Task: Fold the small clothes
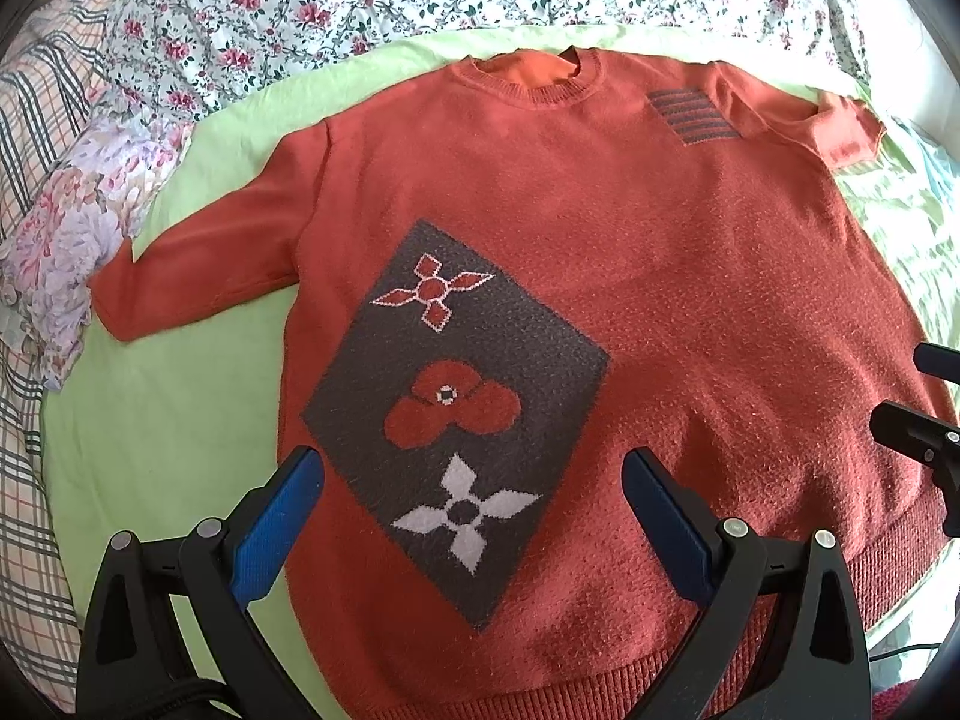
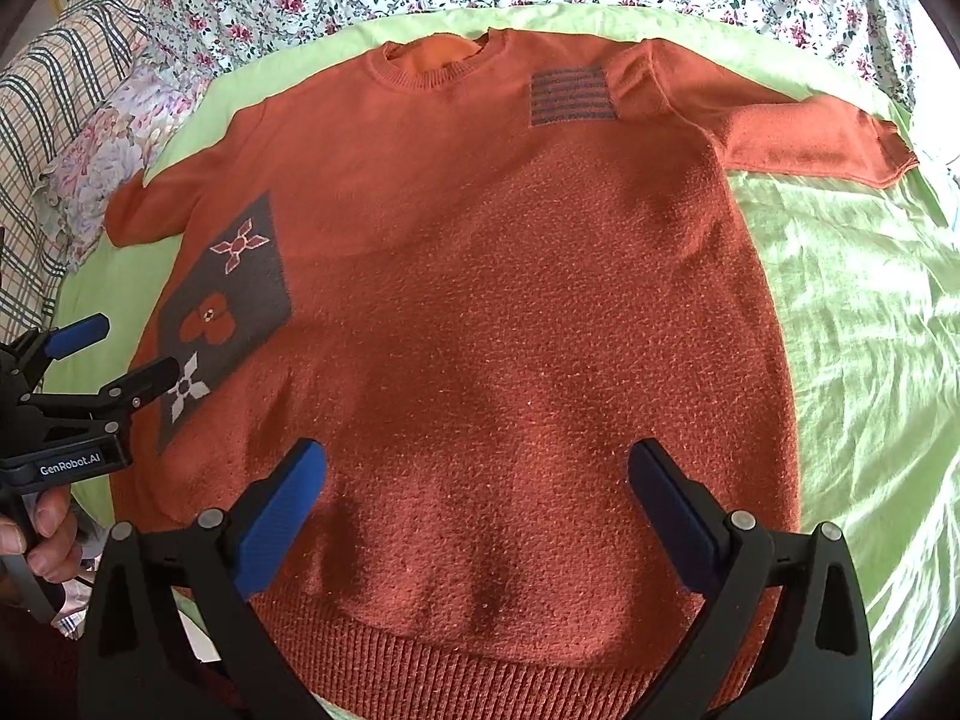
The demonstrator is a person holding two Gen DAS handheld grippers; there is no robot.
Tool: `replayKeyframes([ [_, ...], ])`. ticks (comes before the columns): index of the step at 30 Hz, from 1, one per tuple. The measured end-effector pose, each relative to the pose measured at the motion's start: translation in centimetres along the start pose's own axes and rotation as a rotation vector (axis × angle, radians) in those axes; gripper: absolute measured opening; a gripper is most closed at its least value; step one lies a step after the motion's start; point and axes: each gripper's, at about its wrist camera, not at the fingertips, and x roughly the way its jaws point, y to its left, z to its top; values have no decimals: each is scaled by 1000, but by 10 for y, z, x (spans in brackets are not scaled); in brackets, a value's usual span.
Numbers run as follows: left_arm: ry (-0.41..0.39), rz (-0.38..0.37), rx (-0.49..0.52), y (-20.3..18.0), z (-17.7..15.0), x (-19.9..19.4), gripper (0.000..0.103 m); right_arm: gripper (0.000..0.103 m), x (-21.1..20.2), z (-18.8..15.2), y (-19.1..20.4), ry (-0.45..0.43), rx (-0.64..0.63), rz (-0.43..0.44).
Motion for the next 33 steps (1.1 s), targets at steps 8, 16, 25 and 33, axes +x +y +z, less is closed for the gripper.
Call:
replayKeyframes([
  [8, 0, 12, 12, -5, 0, 2, 100, 101, 0, 1, -3, 10, 0, -25],
  [16, 61, 25, 33, -6, 4, 9, 100, 101, -1, 5, -8, 17, 2, -43],
  [25, 42, 17, 27, -9, 12, 14, 100, 101, -2, 10, -20, -1, 42, -37],
  [33, 56, 23, 1, -7, 25, 25, 100, 101, -2, 15, -38, -13, 74, -32],
])
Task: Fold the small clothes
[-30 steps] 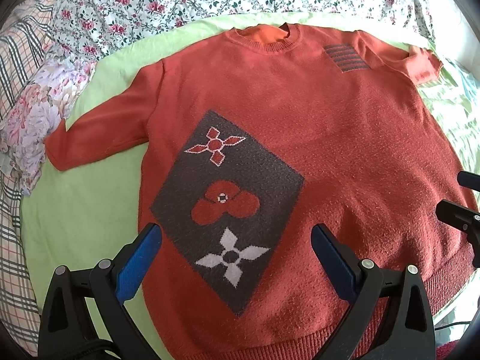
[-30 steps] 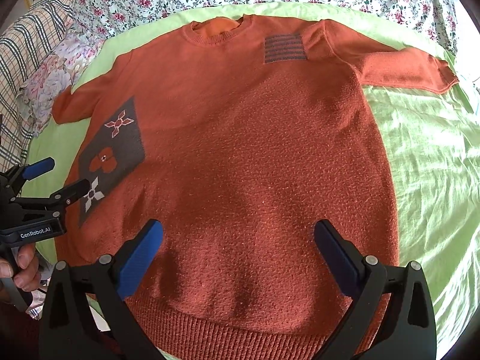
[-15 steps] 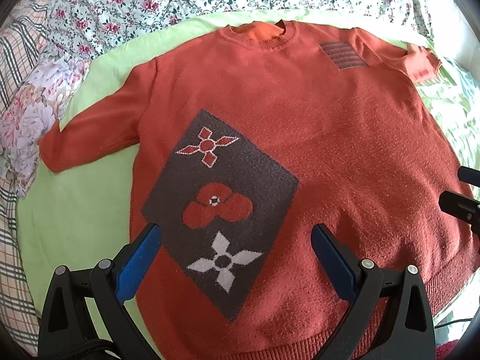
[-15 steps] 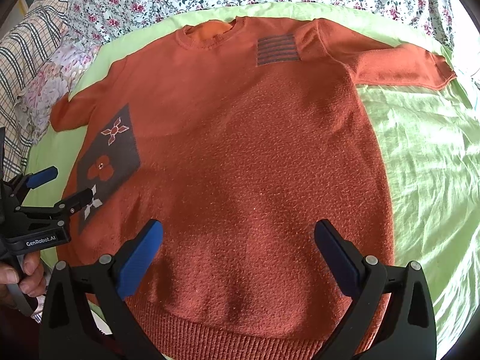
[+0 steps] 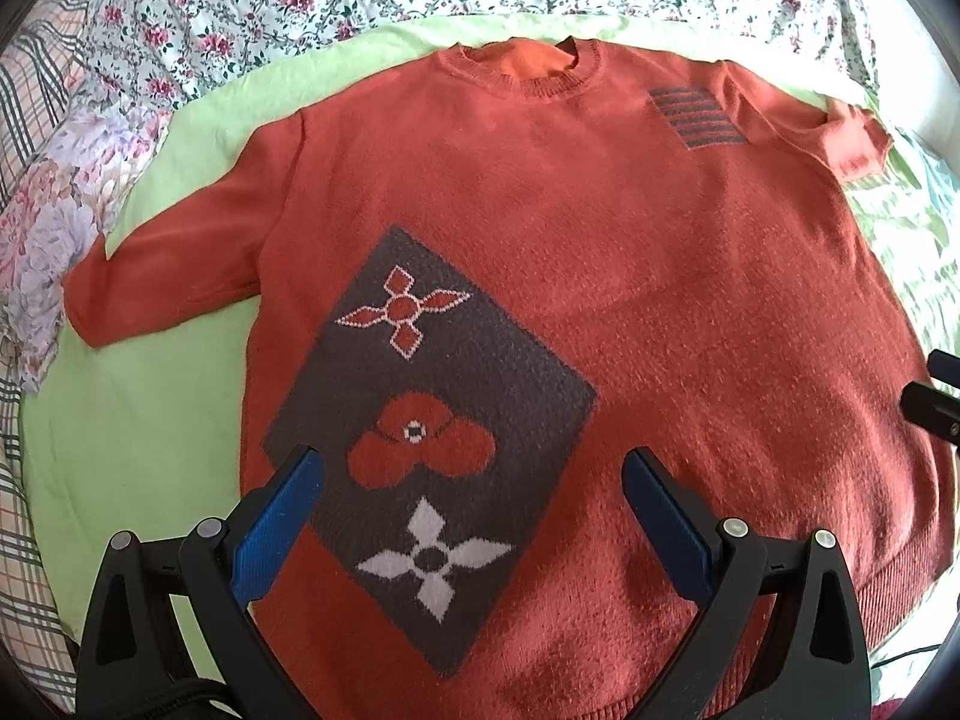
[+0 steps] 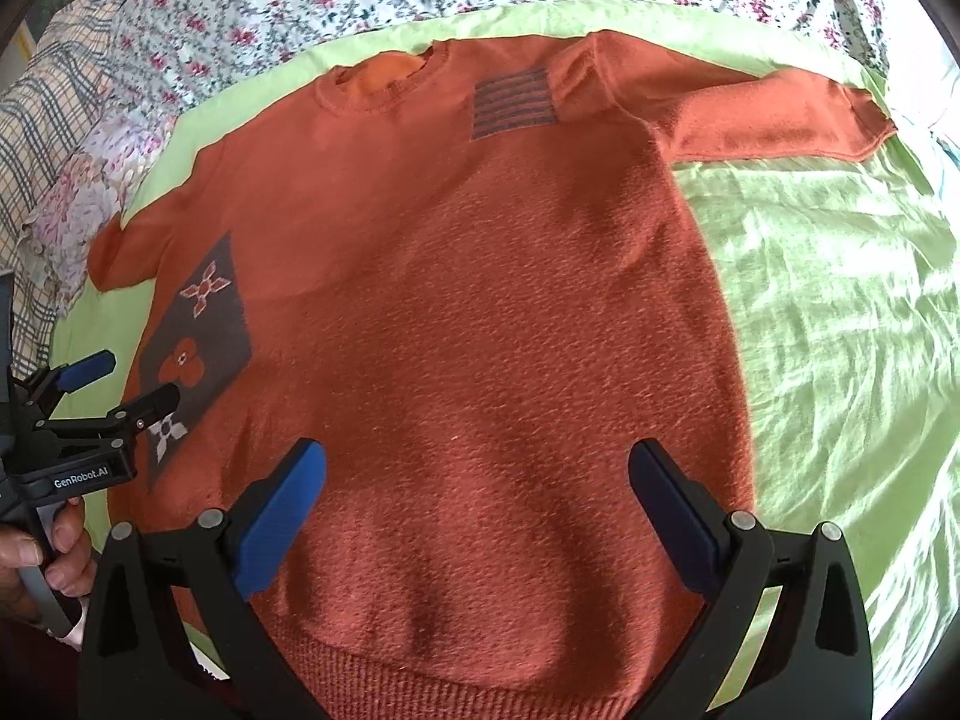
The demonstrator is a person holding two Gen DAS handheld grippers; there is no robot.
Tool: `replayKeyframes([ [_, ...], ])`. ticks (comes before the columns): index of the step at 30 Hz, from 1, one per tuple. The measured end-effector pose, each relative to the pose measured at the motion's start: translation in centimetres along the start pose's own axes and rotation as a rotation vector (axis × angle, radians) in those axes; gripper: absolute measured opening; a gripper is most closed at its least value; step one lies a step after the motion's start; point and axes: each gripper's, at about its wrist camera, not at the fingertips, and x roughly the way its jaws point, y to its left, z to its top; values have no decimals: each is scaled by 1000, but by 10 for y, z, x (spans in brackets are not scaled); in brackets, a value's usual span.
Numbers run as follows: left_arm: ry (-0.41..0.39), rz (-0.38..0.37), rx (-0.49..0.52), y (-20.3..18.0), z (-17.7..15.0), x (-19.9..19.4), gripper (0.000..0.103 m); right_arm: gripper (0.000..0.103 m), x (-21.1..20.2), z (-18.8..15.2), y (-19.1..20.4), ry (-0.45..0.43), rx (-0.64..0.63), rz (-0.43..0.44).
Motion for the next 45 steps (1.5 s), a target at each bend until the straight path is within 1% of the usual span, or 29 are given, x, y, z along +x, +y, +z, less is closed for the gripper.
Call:
replayKeyframes([
  [4, 9, 14, -24, 3, 13, 8, 100, 101, -1, 12, -23, -12, 40, -1],
  [7, 23, 24, -49, 5, 24, 15, 100, 101, -4, 25, -53, -43, 92, -11],
  [12, 39, 15, -103, 6, 48, 23, 100, 101, -1, 55, -125, -74, 212, -44],
  [14, 36, 26, -113, 5, 57, 25, 100, 101, 2, 71, -158, -73, 272, -72],
  [16, 36, 27, -128, 3, 68, 29, 100, 101, 4, 86, -191, -93, 331, -87],
  [19, 40, 25, -145, -2, 82, 35, 100, 100, 8, 109, -239, -118, 398, -134],
  [20, 45, 28, -148, -5, 87, 38, 100, 96, 11, 118, -256, -120, 423, -152],
  [21, 48, 30, -149, -7, 89, 40, 100, 88, 14, 127, -274, -128, 455, -159],
  [22, 55, 30, -150, -11, 93, 44, 100, 84, 14, 134, -290, -140, 483, -160],
  [24, 73, 27, -152, -18, 99, 52, 100, 65, 21, 152, -325, -154, 549, -167],
  [25, 76, 31, -151, -20, 101, 55, 100, 62, 25, 161, -339, -158, 576, -182],
  [26, 82, 33, -151, -22, 102, 58, 100, 59, 28, 169, -353, -162, 601, -199],
  [29, 99, 41, -150, -29, 107, 66, 100, 59, 41, 194, -396, -187, 673, -212],
  [32, 128, 47, -158, -33, 110, 76, 100, 59, 52, 213, -430, -203, 728, -220],
  [35, 144, 51, -172, -34, 114, 84, 100, 59, 60, 229, -455, -227, 758, -220],
  [37, 149, 50, -183, -34, 117, 88, 100, 59, 67, 237, -463, -242, 769, -207],
  [38, 150, 47, -189, -34, 119, 90, 100, 56, 68, 241, -464, -253, 764, -204],
  [39, 149, 44, -192, -34, 120, 91, 100, 41, 67, 247, -467, -265, 751, -205],
  [40, 146, 38, -195, -33, 122, 92, 100, 29, 65, 250, -463, -268, 727, -217],
  [41, 144, 35, -195, -33, 123, 92, 100, 7, 62, 255, -460, -280, 706, -201],
  [42, 142, 31, -195, -33, 124, 93, 100, 8, 59, 257, -454, -288, 689, -182],
  [45, 134, 13, -195, -32, 127, 92, 99, 8, 46, 265, -417, -304, 600, -148],
])
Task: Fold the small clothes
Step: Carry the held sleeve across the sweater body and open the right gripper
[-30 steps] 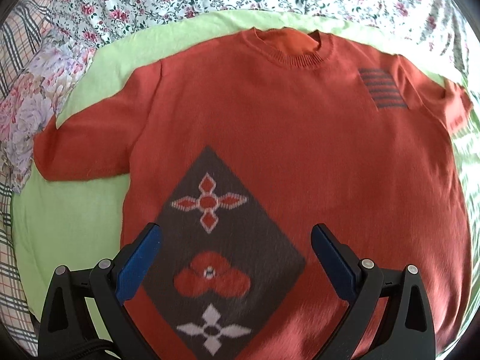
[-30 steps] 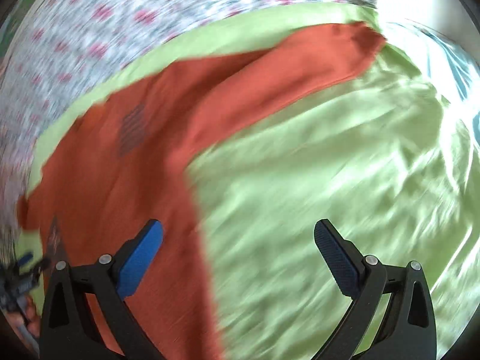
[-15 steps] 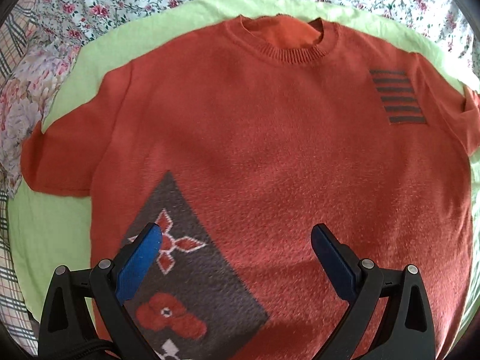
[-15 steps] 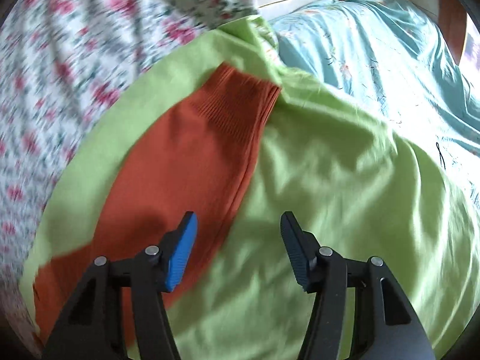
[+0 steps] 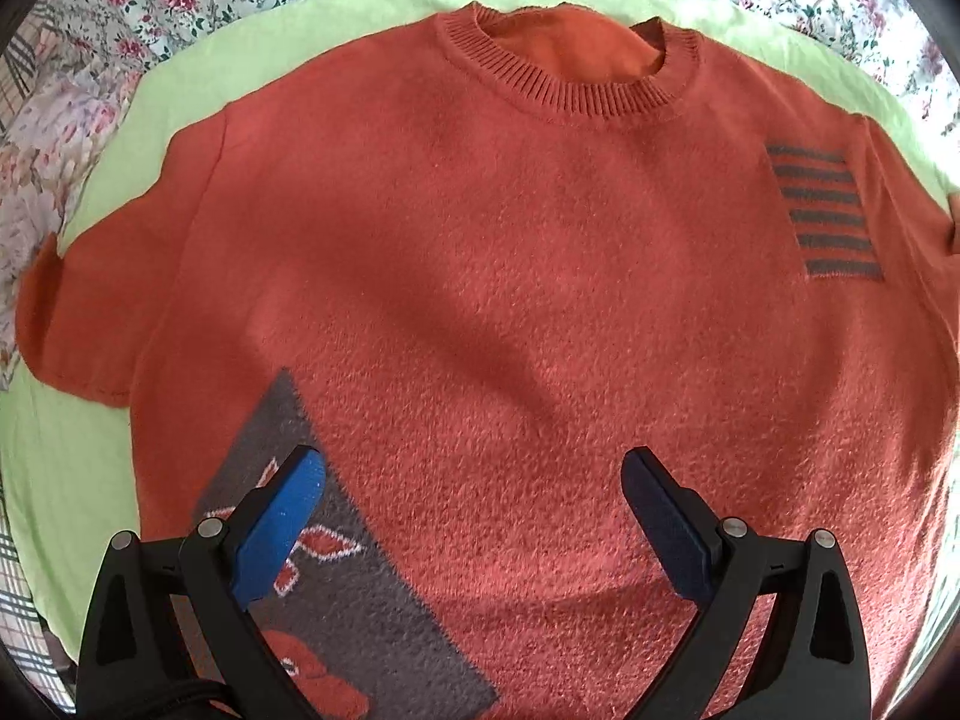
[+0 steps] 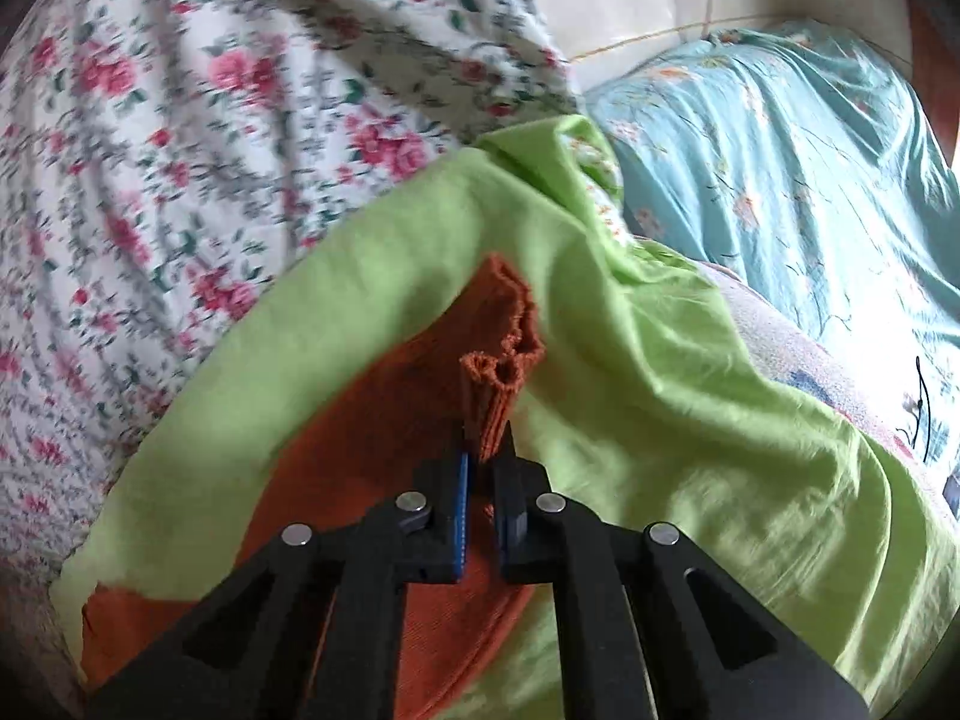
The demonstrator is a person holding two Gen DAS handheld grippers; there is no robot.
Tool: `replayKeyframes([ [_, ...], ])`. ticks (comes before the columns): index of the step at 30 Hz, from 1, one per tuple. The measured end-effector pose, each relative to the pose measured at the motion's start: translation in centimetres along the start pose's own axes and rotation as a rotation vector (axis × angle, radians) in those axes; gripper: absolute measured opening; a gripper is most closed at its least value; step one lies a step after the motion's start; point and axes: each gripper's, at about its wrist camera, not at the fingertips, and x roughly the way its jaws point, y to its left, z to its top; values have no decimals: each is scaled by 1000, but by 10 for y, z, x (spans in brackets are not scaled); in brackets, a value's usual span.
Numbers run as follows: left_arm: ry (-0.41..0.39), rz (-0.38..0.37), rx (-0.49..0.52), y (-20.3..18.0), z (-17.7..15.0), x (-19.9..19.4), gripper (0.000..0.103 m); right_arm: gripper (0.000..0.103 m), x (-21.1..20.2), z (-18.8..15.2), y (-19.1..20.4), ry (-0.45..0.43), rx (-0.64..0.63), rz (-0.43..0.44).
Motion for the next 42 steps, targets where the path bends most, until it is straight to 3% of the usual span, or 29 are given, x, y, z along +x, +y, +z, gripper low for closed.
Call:
replayKeyframes([
  [7, -31, -45, -26, 24, 1, -10, 99, 8, -47, -71, 117, 74, -159, 245],
  [14, -56, -91, -56, 75, -13, -25, 99, 7, -51, -185, 253, 270, -224, 529],
  [20, -59, -114, -102, 119, -33, -30, 99, 8, -38, -286, 359, 468, -309, 686],
  [24, -52, -131, -139, 135, -41, -32, 99, 8, -21, -344, 413, 581, -364, 714],
  [29, -48, -183, -176, 152, -46, -28, 99, 8, -1, -389, 436, 700, -362, 730],
  [31, -43, -203, -179, 150, -39, -23, 99, 13, 2, -400, 439, 735, -367, 734],
  [32, -40, -213, -177, 146, -34, -18, 99, 20, 5, -402, 439, 750, -363, 726],
  [33, -37, -225, -174, 144, -29, -14, 99, 33, 7, -402, 438, 768, -355, 716],
  [34, -33, -235, -171, 140, -23, -9, 99, 38, 8, -401, 433, 785, -336, 720],
  [36, -33, -261, -168, 133, -12, -1, 99, 48, 3, -391, 424, 773, -308, 733],
  [42, -48, -268, -121, 100, 34, 29, 99, 49, -31, -346, 372, 659, -262, 716],
])
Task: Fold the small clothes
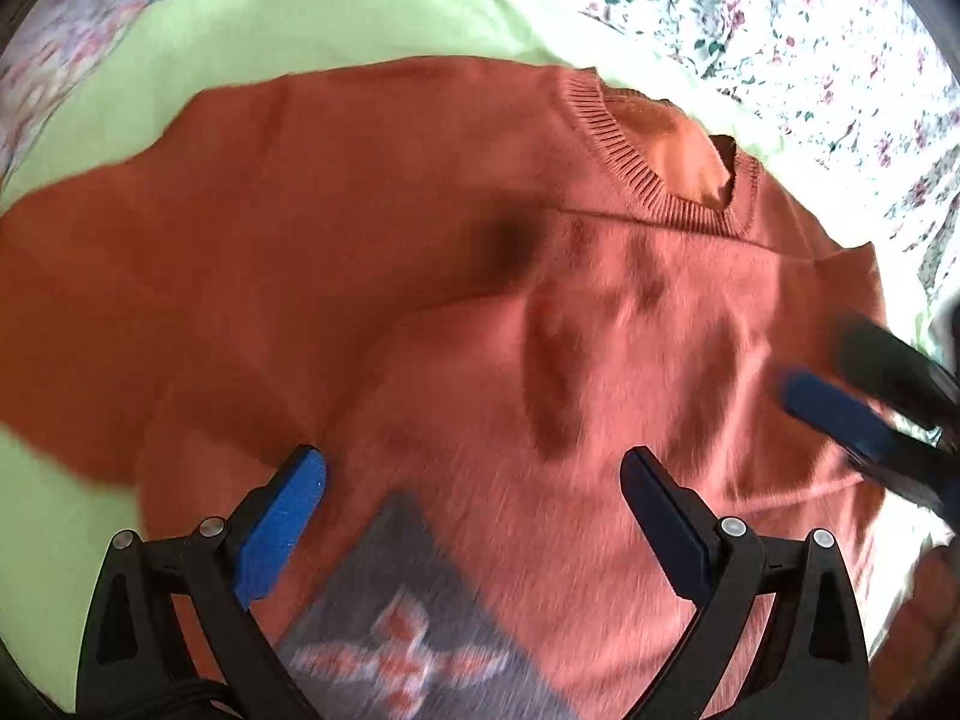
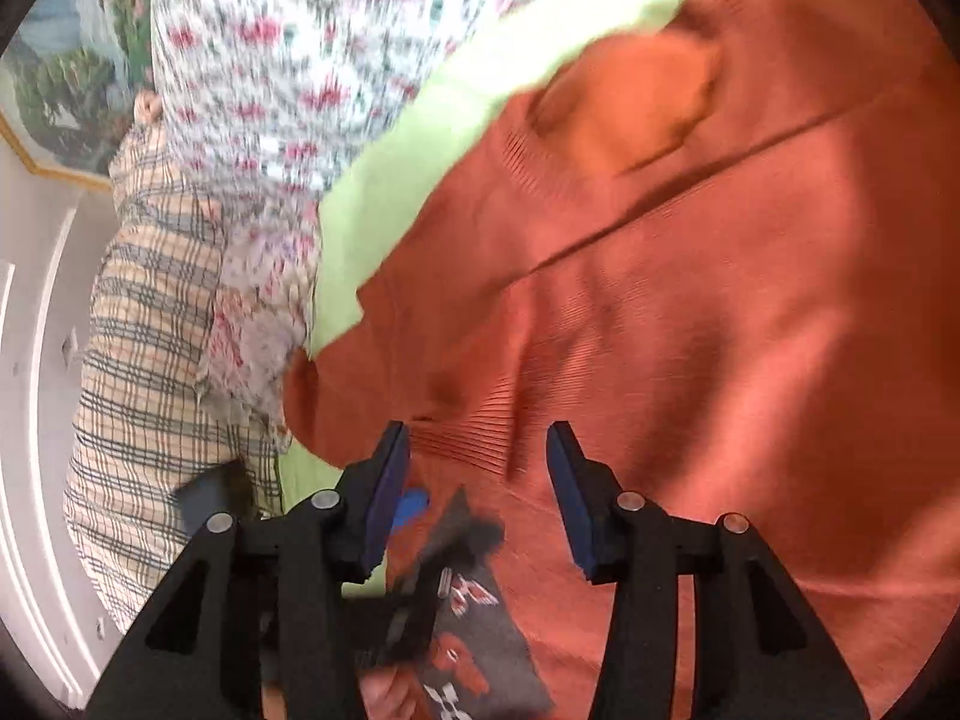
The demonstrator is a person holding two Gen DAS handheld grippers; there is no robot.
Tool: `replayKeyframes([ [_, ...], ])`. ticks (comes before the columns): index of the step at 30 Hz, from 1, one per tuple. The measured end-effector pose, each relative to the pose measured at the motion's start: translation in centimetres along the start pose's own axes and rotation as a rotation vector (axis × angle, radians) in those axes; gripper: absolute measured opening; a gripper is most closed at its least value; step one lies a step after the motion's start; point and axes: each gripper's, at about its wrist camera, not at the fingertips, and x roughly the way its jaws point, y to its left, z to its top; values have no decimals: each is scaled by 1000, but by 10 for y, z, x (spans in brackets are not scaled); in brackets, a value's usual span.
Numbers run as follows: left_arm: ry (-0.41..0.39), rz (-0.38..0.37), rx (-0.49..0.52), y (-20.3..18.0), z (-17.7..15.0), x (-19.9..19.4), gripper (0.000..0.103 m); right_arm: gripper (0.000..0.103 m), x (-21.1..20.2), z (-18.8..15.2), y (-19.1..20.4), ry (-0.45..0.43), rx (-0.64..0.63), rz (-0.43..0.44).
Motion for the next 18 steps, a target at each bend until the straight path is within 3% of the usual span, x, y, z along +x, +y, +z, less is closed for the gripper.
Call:
replayKeyframes([
  [4, -32, 28, 6, -8, 21, 16, 89, 49, -52, -11, -14, -78, 6, -55],
  [5, -48, 27, 4, -7, 23, 15, 77, 49, -67, -15, -20, -99, 11, -77],
  [6, -65, 22, 2, -5, 25, 13, 59, 49, -76, -19, -23, -114, 16, -92],
  [7, -73, 13, -1, -3, 27, 13, 28, 49, -85, -22, -27, -133, 25, -110],
  [8, -71, -3, -8, 0, 28, 12, 7, 49, -96, -25, -32, -153, 35, -132],
  [10, -66, -50, -32, 9, 29, 5, 7, 49, -111, -30, -41, -185, 58, -163],
  [14, -178, -5, -63, 27, 28, -32, 6, 49, -138, -32, -63, -239, 108, -232],
  [18, -138, 45, -116, 67, 22, -26, 6, 49, -161, -28, -78, -305, 115, -309],
])
